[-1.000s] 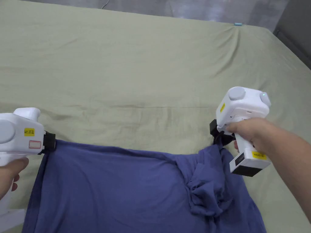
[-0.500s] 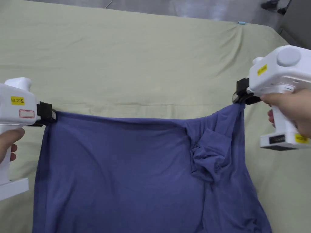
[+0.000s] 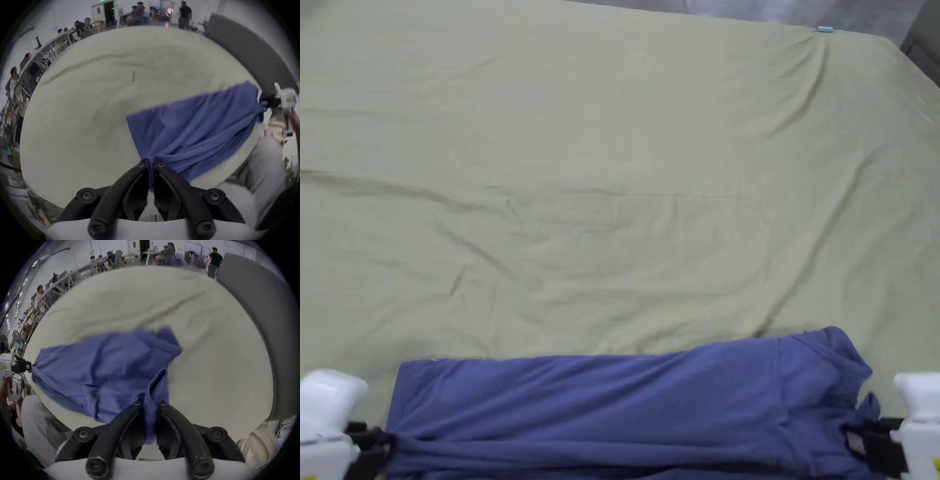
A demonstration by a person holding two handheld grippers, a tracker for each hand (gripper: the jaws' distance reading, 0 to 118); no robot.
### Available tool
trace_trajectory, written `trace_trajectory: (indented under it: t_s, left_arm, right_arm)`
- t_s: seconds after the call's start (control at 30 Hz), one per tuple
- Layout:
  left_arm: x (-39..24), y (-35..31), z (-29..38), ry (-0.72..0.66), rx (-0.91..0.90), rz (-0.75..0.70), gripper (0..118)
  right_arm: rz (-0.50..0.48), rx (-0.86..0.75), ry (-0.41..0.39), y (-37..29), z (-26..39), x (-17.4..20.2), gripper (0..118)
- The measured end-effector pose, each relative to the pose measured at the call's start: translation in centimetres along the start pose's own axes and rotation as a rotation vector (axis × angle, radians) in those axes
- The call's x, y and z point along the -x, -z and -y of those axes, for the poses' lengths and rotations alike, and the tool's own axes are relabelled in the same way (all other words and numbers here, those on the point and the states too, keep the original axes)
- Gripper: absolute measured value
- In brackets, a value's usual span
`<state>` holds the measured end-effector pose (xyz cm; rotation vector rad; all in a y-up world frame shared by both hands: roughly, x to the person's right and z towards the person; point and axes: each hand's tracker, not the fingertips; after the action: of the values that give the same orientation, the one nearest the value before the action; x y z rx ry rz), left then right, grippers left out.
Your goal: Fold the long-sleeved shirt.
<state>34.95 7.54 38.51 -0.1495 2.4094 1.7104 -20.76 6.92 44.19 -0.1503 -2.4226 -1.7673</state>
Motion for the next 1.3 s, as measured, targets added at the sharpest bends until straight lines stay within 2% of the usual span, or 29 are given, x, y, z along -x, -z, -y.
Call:
trace_trajectory:
  t_s: [0.07, 0.13, 0.23, 0.3, 0.33, 0.37, 0.4, 0.43, 0.47, 0.53, 0.6, 0.7, 0.73, 0.77, 0.8, 0.83, 0.87, 0.93, 0.97, 1.0, 1.03, 1.07, 1.1, 1.17, 1.27, 1.3]
  left_arm:
    - [-0.6, 1.9, 1.0, -0.014, -0.001, 0.017, 0]
    - [-0.8, 1.4, 0.9, -0.050, -0.068, -0.021, 0]
    - [0.3, 1.7, 1.0, -0.084, -0.050, -0.002, 1]
    - [0.6, 2.0, 1.3, -0.124, -0.070, 0.008, 5]
    - [0.7, 1.6, 1.4, -0.171, -0.081, 0.010, 14]
    - [0.8, 0.7, 1.3, -0.220, -0.087, -0.003, 35]
    - [0.9, -0.3, 1.3, -0.251, -0.087, -0.015, 62]
    - [1.0, -2.0, 1.3, -0.268, -0.115, -0.021, 83]
    - [0.9, -3.9, 1.7, -0.282, -0.181, -0.013, 85]
    - [0.6, -7.2, 2.2, -0.297, -0.302, -0.003, 85]
    - [-0.4, -9.3, 3.0, -0.298, -0.343, -0.021, 85]
    - [-1.3, -9.3, 4.1, -0.301, -0.230, 0.018, 84]
    - [-2.1, -8.8, 4.5, -0.319, -0.193, 0.049, 77]
    - [-2.3, -8.3, 5.0, -0.329, -0.194, 0.111, 54]
    - [-2.4, -7.7, 5.4, -0.350, -0.196, 0.154, 12]
    - [-2.3, -7.3, 5.7, -0.411, -0.211, 0.192, 0]
    - [-1.4, -6.6, 5.9, -0.412, -0.206, 0.257, 0]
    - [0.3, -6.3, 5.8, -0.452, -0.287, 0.343, 0]
    - [1.6, -5.8, 5.5, -0.495, -0.321, 0.386, 0]
    - [2.8, -5.1, 5.3, -0.531, -0.329, 0.422, 14]
    - [4.3, -4.3, 5.3, -0.561, -0.327, 0.454, 64]
    - [5.5, -3.2, 5.1, -0.572, -0.296, 0.472, 99]
    - [6.5, -2.1, 5.1, -0.579, -0.280, 0.484, 115]
    - [8.3, 0.7, 4.7, -0.606, -0.250, 0.568, 116]
    - [9.2, 6.4, 4.4, -0.780, -0.070, 0.781, 118]
    - [9.3, 6.6, 4.5, -0.801, -0.148, 0.844, 118]
  right_arm:
    - [0.006, 0.006, -0.006, 2.5, 1.0, 0.0, 7]
    - [0.025, -0.053, -0.012, 2.1, 0.8, 0.0, 7]
    - [0.020, -0.029, 0.016, 2.1, 0.5, -0.1, 9]
    - [0.018, -0.028, 0.029, 2.1, 0.4, -0.1, 14]
    - [0.014, -0.030, 0.033, 2.1, 0.2, -0.3, 18]
    - [0.016, -0.029, 0.040, 1.6, 0.0, -0.6, 30]
    - [0.007, -0.012, 0.065, 0.7, -0.3, -0.8, 57]
    - [0.040, 0.004, 0.066, -1.0, -0.2, -0.7, 93]
    - [0.088, -0.005, 0.056, -2.9, -0.1, -0.6, 105]
    - [0.149, -0.158, 0.020, -6.9, 0.4, -0.3, 105]
    - [0.141, -0.260, 0.043, -10.3, 1.3, 0.5, 105]
    - [0.022, -0.322, 0.145, -12.4, 2.5, 1.3, 105]
    - [-0.078, -0.306, 0.171, -12.5, 2.9, 1.4, 104]
    - [-0.178, -0.299, 0.187, -12.2, 3.3, 1.6, 93]
    - [-0.235, -0.298, 0.205, -11.9, 3.5, 1.8, 63]
    - [-0.255, -0.288, 0.214, -11.2, 3.8, 2.3, 0]
    - [-0.199, -0.297, 0.210, -10.6, 4.3, 3.1, 0]
    - [-0.230, -0.271, 0.148, -9.9, 4.2, 4.0, 0]
    - [-0.252, -0.276, 0.153, -9.6, 4.1, 4.2, 0]
    - [-0.279, -0.285, 0.160, -9.5, 4.1, 4.3, 0]
    - [-0.319, -0.289, 0.167, -9.4, 3.9, 4.4, 0]
    - [-0.350, -0.287, 0.170, -9.4, 3.7, 4.2, 0]
    - [-0.366, -0.293, 0.174, -9.4, 3.4, 4.0, 0]
    - [-0.402, -0.305, 0.182, -9.0, 3.1, 4.0, 0]
    - [-0.486, -0.300, 0.188, -8.1, 2.6, 3.9, 0]
    - [-0.509, -0.303, 0.185, -7.8, 2.5, 4.1, 0]
